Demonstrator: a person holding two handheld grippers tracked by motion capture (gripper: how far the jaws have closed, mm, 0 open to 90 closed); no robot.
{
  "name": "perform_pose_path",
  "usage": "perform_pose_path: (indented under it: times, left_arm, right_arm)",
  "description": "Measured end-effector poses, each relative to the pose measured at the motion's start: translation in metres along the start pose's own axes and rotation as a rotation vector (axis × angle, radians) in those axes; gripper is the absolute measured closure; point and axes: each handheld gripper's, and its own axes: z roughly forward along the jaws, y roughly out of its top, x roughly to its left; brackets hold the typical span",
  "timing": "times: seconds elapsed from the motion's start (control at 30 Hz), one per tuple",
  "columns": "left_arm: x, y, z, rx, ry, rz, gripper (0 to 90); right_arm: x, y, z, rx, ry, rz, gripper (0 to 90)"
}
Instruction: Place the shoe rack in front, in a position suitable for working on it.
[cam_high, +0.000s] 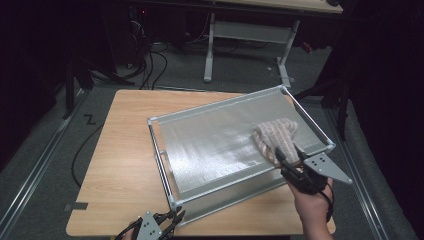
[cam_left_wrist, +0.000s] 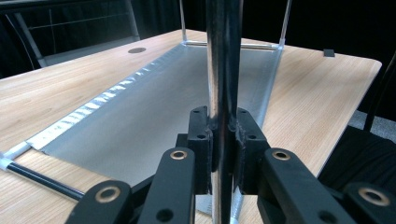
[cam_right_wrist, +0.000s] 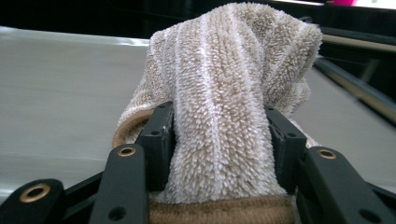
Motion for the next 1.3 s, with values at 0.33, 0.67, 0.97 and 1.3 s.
perform_pose_path:
  times: [0.33, 0.67, 0.97, 1.3]
  left_arm:
    - [0.0, 0.0, 0.0, 0.001, 0.003, 0.001, 79.8]
    - [0.0, 0.0, 0.0, 0.002, 0.005, 0.002, 79.7]
    - [0.0, 0.0, 0.0, 0.002, 0.004, 0.002, 79.8]
    - [0.001, 0.0, 0.0, 0.003, 0.003, 0.003, 79.7]
  right_arm:
    - [-0.053, -0.001, -0.001, 0.029, -0.175, -0.034, 52.1]
    - [-0.081, -0.001, 0.002, 0.05, -0.263, -0.005, 52.4]
    - [-0.056, -0.003, 0.0, 0.031, -0.18, 0.014, 55.3]
    - [-0.011, 0.0, -0.004, 0.017, -0.053, -0.018, 55.3]
